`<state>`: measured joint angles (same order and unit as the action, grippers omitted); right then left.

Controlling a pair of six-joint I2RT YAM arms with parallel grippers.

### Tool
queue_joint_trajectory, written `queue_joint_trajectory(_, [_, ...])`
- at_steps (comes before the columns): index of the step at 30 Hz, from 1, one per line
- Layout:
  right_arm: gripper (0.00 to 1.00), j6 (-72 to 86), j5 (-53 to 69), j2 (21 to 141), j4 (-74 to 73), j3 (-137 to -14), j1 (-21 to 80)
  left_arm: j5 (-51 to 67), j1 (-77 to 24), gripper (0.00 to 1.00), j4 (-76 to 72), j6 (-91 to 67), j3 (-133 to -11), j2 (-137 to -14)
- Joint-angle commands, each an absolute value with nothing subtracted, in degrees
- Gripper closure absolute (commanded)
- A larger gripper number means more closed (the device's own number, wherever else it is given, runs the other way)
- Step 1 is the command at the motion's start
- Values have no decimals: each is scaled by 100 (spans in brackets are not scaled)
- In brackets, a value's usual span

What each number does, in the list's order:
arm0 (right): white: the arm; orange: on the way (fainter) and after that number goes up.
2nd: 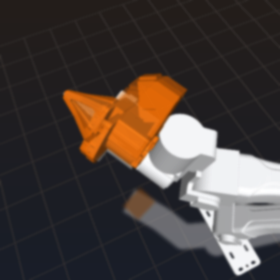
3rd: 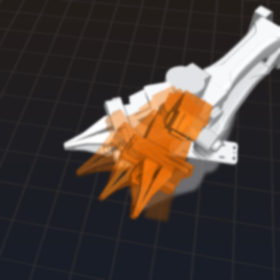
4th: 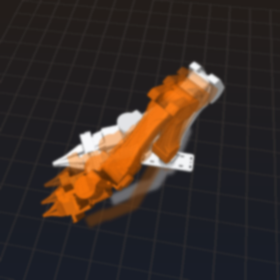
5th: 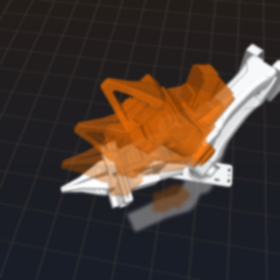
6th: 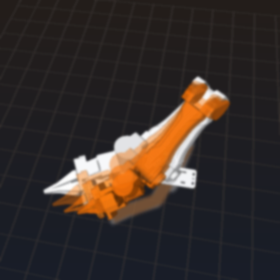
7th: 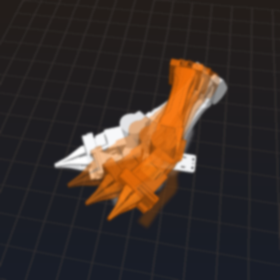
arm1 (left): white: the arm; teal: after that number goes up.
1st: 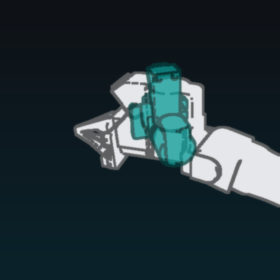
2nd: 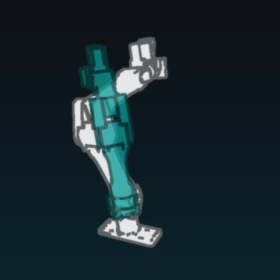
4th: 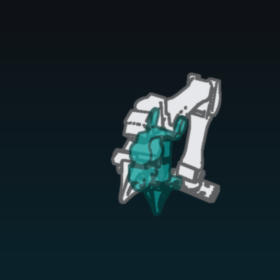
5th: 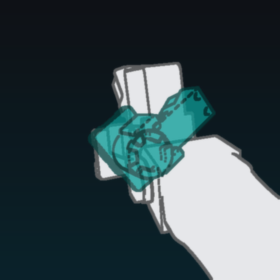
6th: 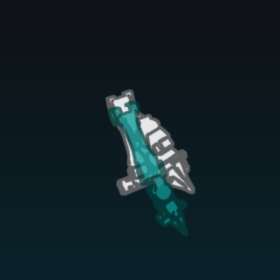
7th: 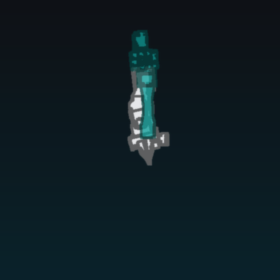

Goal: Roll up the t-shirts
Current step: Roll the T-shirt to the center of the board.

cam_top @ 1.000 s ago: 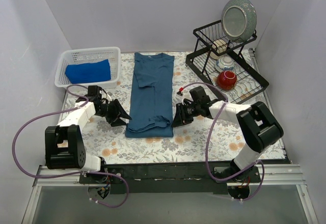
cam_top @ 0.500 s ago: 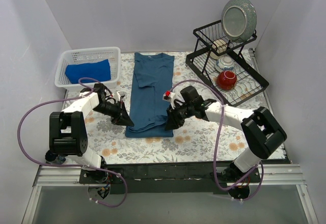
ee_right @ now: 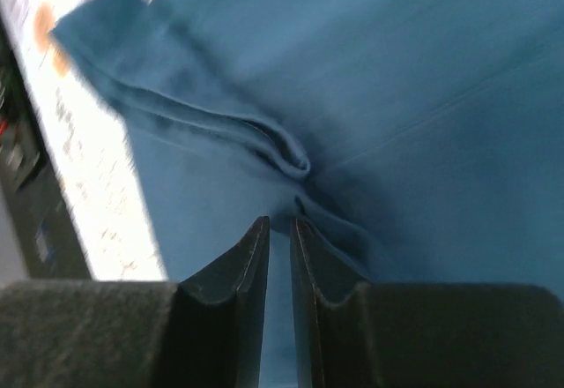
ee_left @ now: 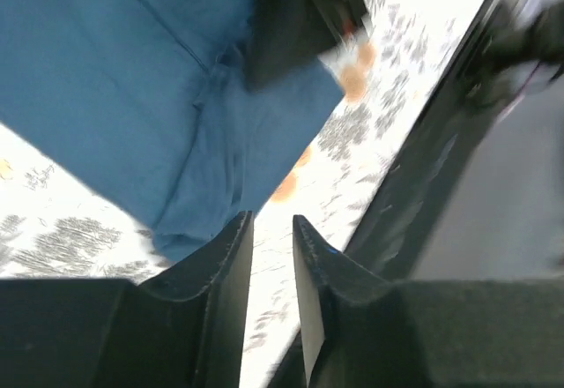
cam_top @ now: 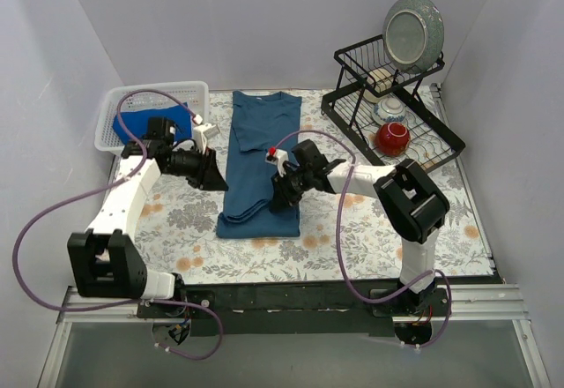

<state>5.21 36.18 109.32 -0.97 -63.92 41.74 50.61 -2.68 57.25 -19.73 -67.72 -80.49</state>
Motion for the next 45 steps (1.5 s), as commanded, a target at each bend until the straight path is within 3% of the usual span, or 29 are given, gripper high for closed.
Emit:
queue_joint_trajectory(1, [77, 799, 3120, 11152, 396, -6960, 3666, 5326, -377, 73, 5793, 1026, -5926, -7165])
queue_joint_trajectory(5, [76, 782, 3190, 11197, 211, -7110, 3367, 5046, -1210, 68, 5048, 1345, -5345, -7075])
queue_joint_trajectory(15, [65, 150, 3235, 9872, 53, -6075, 3252, 4711, -1810, 38, 3903, 2671, -3957, -6339])
queue_joint_trajectory(20, [62, 97, 3234, 9352, 9, -5582, 3208, 4597, -1828, 36, 3744, 3725, -3394, -6091])
queue_joint_trajectory(29, [59, -357, 3384, 8983, -297, -5203, 3199, 3974, -1837, 37, 2901, 4104, -2690, -6485])
queue_joint_trajectory(33, [57, -825, 3269, 8799, -492, -5037, 3252, 3684, -1828, 43, 2637, 4341, -2392, -6627])
queue_joint_trajectory(34, [47, -1035, 3252, 8737, -431, -4958, 3313, 3639, -1837, 44, 2541, 4333, -2338, -6627])
queue_joint_trajectory(37, [41, -1791, 2972, 8351, 154, -4449, 3769, 3647, -1828, 65, 2356, 4246, -2250, -6636])
queue_joint_trajectory(38, [39, -1932, 2936, 8149, 332, -4291, 3997, 3665, -1828, 83, 2373, 4184, -2267, -6662])
queue_joint_trajectory(40, [34, -2188, 2638, 8025, 675, -4000, 4235, 3778, -1820, 94, 2513, 3861, -2459, -6723])
queue_joint_trajectory(42, [34, -2433, 2532, 7972, 843, -3920, 4499, 4041, -1793, 100, 3091, 3779, -2758, -6950])
queue_joint_trajectory(45, [33, -2627, 2444, 7919, 1098, -3824, 4772, 4665, -1775, 100, 4094, 3560, -3557, -7276])
